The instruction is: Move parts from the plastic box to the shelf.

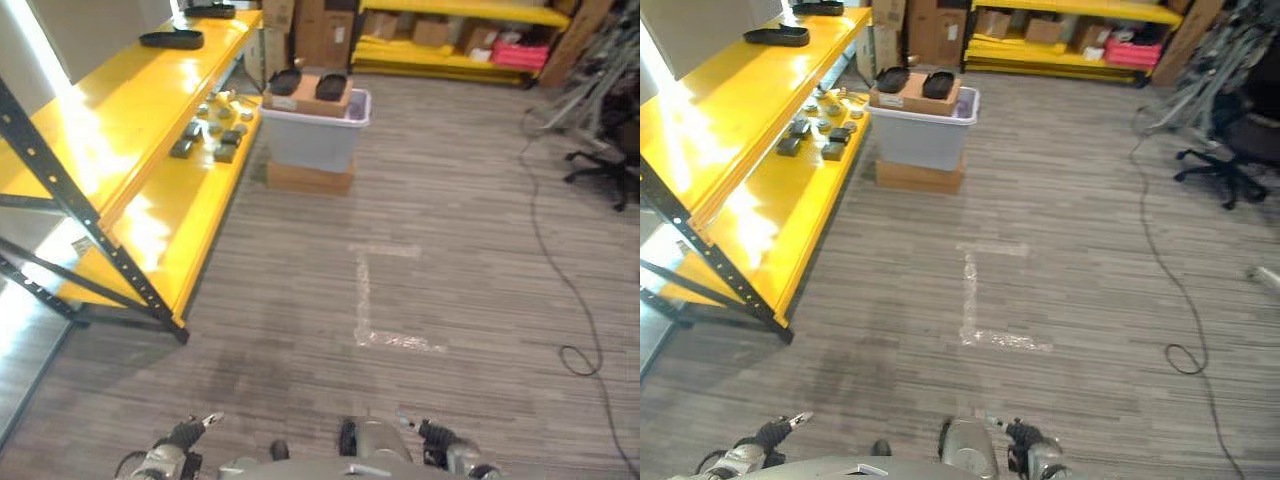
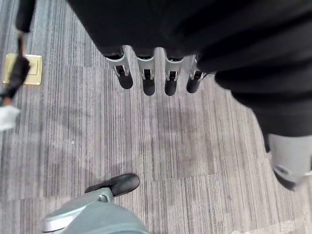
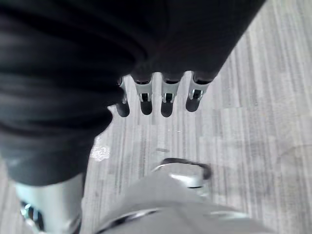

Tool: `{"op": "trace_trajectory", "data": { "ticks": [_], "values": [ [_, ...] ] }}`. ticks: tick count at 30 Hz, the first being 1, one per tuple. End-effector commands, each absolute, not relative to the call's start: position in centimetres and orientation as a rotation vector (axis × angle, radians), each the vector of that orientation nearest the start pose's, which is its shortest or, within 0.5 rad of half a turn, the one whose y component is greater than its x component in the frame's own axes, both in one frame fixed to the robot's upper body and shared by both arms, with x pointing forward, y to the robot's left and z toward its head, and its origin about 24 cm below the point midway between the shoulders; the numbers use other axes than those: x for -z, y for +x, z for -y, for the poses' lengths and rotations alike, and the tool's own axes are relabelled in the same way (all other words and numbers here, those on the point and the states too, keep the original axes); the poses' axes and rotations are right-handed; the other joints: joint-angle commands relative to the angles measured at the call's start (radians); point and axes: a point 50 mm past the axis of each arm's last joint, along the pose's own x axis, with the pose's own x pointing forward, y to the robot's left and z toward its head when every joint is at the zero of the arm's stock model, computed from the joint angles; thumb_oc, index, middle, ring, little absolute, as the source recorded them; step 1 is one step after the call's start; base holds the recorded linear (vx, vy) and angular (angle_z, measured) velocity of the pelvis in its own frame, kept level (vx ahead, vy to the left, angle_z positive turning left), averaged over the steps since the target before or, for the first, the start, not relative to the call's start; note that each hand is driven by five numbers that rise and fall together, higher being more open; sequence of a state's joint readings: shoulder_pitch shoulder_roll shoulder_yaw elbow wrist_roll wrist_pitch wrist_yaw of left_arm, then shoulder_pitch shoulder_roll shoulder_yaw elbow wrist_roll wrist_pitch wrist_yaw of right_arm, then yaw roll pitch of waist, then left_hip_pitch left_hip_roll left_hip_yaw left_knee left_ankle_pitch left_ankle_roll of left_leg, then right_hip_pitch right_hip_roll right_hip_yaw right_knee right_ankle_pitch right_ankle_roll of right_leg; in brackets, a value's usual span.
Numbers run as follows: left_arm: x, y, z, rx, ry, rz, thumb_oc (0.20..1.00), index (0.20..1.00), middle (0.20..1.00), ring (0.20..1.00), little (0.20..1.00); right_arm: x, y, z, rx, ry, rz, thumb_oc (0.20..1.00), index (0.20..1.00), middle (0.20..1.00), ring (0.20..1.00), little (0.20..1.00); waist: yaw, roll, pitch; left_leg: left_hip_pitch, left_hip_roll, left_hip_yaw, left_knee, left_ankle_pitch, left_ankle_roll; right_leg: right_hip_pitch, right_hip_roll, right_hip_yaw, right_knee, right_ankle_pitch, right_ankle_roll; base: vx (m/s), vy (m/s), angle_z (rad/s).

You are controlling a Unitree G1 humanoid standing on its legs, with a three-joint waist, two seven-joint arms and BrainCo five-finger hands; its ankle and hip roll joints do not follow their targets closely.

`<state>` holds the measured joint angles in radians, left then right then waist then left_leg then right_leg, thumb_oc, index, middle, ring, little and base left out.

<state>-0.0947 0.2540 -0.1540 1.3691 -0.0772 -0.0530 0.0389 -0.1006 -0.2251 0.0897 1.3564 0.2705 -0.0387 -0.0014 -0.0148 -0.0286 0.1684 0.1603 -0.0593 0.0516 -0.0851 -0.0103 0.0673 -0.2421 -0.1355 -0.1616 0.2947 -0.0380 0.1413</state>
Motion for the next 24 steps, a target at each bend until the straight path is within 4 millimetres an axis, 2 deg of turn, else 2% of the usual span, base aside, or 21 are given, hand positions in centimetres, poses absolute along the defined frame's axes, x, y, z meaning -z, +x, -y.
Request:
{"op": "trace_trajectory", "data": {
  "ticks": [1, 3, 4, 5, 6, 7, 8, 10, 11, 12, 13, 14, 17, 18, 19, 20, 21, 22, 24],
  "values": [
    [15.8, 10.0, -24.6, -0.118, 0.304, -1.235, 1.000, 1.000, 1.000, 1.000, 1.000, 15.7, 9.7, 25.3, 0.306, -0.087, -1.230, 1.000, 1.000, 1.000, 1.000, 1.000, -0.026, 0.022, -0.032, 0.053, 0.041, -0.126, 0.003, -0.105, -0.041, 0.024, 0.017, 0.022, -0.219, 0.156, 0.029, 0.24, -0.097, 0.11],
    [15.8, 10.0, -24.6, -0.115, 0.308, -1.238, 1.000, 1.000, 1.000, 1.000, 1.000, 15.8, 9.6, 25.3, 0.302, -0.096, -1.238, 1.000, 1.000, 1.000, 1.000, 1.000, -0.031, 0.023, -0.032, 0.059, 0.045, -0.127, 0.002, -0.109, -0.046, 0.024, 0.018, 0.031, -0.240, 0.161, 0.032, 0.20, -0.109, 0.05],
    [15.9, 9.7, -24.5, -0.093, 0.322, -1.253, 1.000, 1.000, 1.000, 1.000, 1.000, 16.0, 8.5, 25.4, 0.284, -0.120, -1.284, 1.000, 1.000, 1.000, 1.000, 1.000, -0.035, 0.017, -0.050, 0.071, 0.054, -0.135, 0.013, -0.131, -0.059, 0.055, 0.021, 0.033, -0.288, 0.158, 0.028, 0.19, -0.123, 0.02],
    [15.9, 9.7, -24.5, -0.093, 0.322, -1.253, 1.000, 1.000, 1.000, 1.000, 1.000, 16.0, 8.5, 25.4, 0.284, -0.120, -1.284, 1.000, 1.000, 1.000, 1.000, 1.000, -0.036, 0.017, -0.049, 0.071, 0.055, -0.136, 0.014, -0.132, -0.060, 0.057, 0.022, 0.031, -0.290, 0.159, 0.028, 0.29, -0.189, 0.04],
    [16.0, 9.6, -24.3, -0.085, 0.324, -1.252, 1.000, 1.000, 1.000, 1.000, 1.000, 16.0, 8.1, 25.6, 0.277, -0.140, -1.301, 1.000, 1.000, 1.000, 1.000, 1.000, -0.033, 0.016, -0.065, 0.075, 0.062, -0.128, 0.019, -0.141, -0.064, 0.081, 0.029, 0.030, -0.309, 0.166, 0.019, 0.33, -0.209, 0.30],
    [16.0, 9.8, -24.2, -0.087, 0.324, -1.245, 1.000, 1.000, 1.000, 1.000, 1.000, 16.1, 7.7, 25.5, 0.251, -0.172, -1.322, 1.000, 1.000, 1.000, 1.000, 1.000, -0.030, 0.020, -0.096, 0.077, 0.089, -0.134, 0.059, -0.154, -0.084, 0.123, 0.055, 0.031, -0.330, 0.153, 0.001, 0.43, -0.274, 0.30],
    [16.0, 9.9, -24.1, -0.091, 0.315, -1.237, 1.000, 1.000, 1.000, 1.000, 1.000, 16.1, 7.5, 25.6, 0.236, -0.193, -1.335, 1.000, 1.000, 1.000, 1.000, 1.000, -0.025, 0.021, -0.105, 0.065, 0.103, -0.139, 0.118, -0.147, -0.095, 0.144, 0.060, 0.024, -0.336, 0.147, -0.005, 0.41, -0.276, 0.33],
    [16.0, 10.2, -23.8, -0.089, 0.300, -1.220, 1.000, 1.000, 1.000, 1.000, 1.000, 16.1, 7.7, 25.7, 0.210, -0.227, -1.329, 1.000, 1.000, 1.000, 1.000, 1.000, -0.020, 0.027, -0.101, -0.021, 0.120, -0.152, 0.330, -0.065, -0.130, 0.197, 0.072, 0.010, -0.359, 0.126, -0.035, 0.18, -0.162, 0.25],
    [16.0, 10.2, -23.8, -0.089, 0.300, -1.220, 1.000, 1.000, 1.000, 1.000, 1.000, 16.1, 7.7, 25.7, 0.210, -0.227, -1.329, 1.000, 1.000, 1.000, 1.000, 1.000, -0.020, 0.027, -0.101, -0.022, 0.120, -0.153, 0.330, -0.065, -0.130, 0.196, 0.072, 0.009, -0.359, 0.126, -0.035, 0.09, -0.132, 0.22],
    [15.8, 11.0, -23.4, -0.078, 0.305, -1.190, 1.000, 1.000, 1.000, 1.000, 1.000, 15.9, 8.5, 25.8, 0.202, -0.241, -1.303, 1.000, 1.000, 1.000, 1.000, 1.000, -0.009, 0.019, -0.079, -0.091, 0.103, -0.173, 0.462, -0.017, -0.137, 0.223, 0.065, 0.009, -0.369, 0.120, -0.049, 0.06, -0.135, -0.26],
    [15.6, 12.4, -22.6, -0.056, 0.310, -1.149, 1.000, 1.000, 1.000, 1.000, 1.000, 15.4, 10.3, 25.9, 0.177, -0.284, -1.255, 1.000, 1.000, 1.000, 1.000, 1.000, 0.004, 0.008, -0.035, -0.193, 0.067, -0.185, 0.621, 0.007, -0.135, 0.256, 0.051, 0.005, -0.382, 0.112, -0.065, 0.12, -0.164, -0.27],
    [15.5, 12.6, -22.5, -0.057, 0.305, -1.140, 1.000, 1.000, 1.000, 1.000, 1.000, 15.2, 11.2, 25.8, 0.152, -0.312, -1.234, 1.000, 1.000, 1.000, 1.000, 1.000, 0.010, 0.003, -0.027, -0.216, 0.065, -0.176, 0.651, 0.011, -0.133, 0.270, 0.047, -0.001, -0.382, 0.102, -0.071, 0.13, -0.105, -0.24],
    [15.7, 12.4, -22.2, -0.044, 0.311, -1.144, 1.000, 1.000, 1.000, 1.000, 1.000, 15.0, 11.9, 25.8, 0.135, -0.335, -1.217, 1.000, 1.000, 1.000, 1.000, 1.000, 0.024, -0.002, -0.019, -0.250, 0.077, -0.139, 0.612, 0.006, -0.131, 0.289, 0.038, 0.002, -0.382, 0.085, -0.071, 0.20, -0.016, -0.02],
    [15.9, 12.0, -21.9, -0.014, 0.338, -1.153, 1.000, 1.000, 1.000, 1.000, 1.000, 14.6, 13.2, 25.7, 0.134, -0.336, -1.163, 1.000, 1.000, 1.000, 1.000, 1.000, 0.035, -0.002, -0.023, -0.268, 0.062, -0.108, 0.462, -0.035, -0.123, 0.302, 0.034, 0.011, -0.382, 0.071, -0.061, 0.27, 0.050, 0.01],
    [15.9, 11.7, -21.9, -0.015, 0.343, -1.165, 1.000, 1.000, 1.000, 1.000, 1.000, 14.5, 13.5, 25.6, 0.133, -0.334, -1.151, 1.000, 1.000, 1.000, 1.000, 1.000, 0.037, 0.002, -0.027, -0.259, 0.055, -0.104, 0.392, -0.054, -0.119, 0.304, 0.038, 0.013, -0.382, 0.065, -0.056, 0.35, 0.087, 0.03],
    [16.1, 11.3, -21.9, -0.011, 0.350, -1.178, 1.000, 1.000, 1.000, 1.000, 1.000, 14.5, 13.8, 25.4, 0.128, -0.333, -1.138, 1.000, 1.000, 1.000, 1.000, 1.000, 0.042, 0.014, -0.034, -0.255, 0.039, -0.115, 0.281, -0.036, -0.117, 0.303, 0.049, 0.018, -0.382, 0.060, -0.053, 0.26, 0.085, -0.19],
    [16.3, 10.7, -21.7, 0.007, 0.354, -1.198, 1.000, 1.000, 1.000, 1.000, 1.000, 14.5, 13.8, 25.4, 0.119, -0.343, -1.138, 1.000, 1.000, 1.000, 1.000, 1.000, 0.054, 0.026, -0.040, -0.260, 0.011, -0.153, 0.185, 0.010, -0.109, 0.315, 0.064, 0.023, -0.382, 0.049, -0.048, 0.30, 0.089, -0.21],
    [16.4, 10.4, -21.7, 0.024, 0.366, -1.209, 1.000, 1.000, 1.000, 1.000, 1.000, 14.6, 13.6, 25.4, 0.106, -0.354, -1.143, 1.000, 1.000, 1.000, 1.000, 1.000, 0.063, 0.036, -0.048, -0.277, -0.007, -0.187, 0.129, 0.039, -0.107, 0.324, 0.080, 0.033, -0.382, 0.037, -0.048, 0.28, 0.071, -0.22],
    [16.5, 9.8, -22.0, 0.034, 0.388, -1.229, 1.000, 1.000, 1.000, 1.000, 1.000, 14.6, 13.6, 25.1, 0.093, -0.366, -1.143, 1.000, 1.000, 1.000, 1.000, 1.000, 0.069, 0.046, -0.051, -0.286, -0.016, -0.204, 0.075, 0.076, -0.112, 0.345, 0.096, 0.047, -0.382, 0.012, -0.050, 0.20, 0.063, -0.15]
  ]
}}
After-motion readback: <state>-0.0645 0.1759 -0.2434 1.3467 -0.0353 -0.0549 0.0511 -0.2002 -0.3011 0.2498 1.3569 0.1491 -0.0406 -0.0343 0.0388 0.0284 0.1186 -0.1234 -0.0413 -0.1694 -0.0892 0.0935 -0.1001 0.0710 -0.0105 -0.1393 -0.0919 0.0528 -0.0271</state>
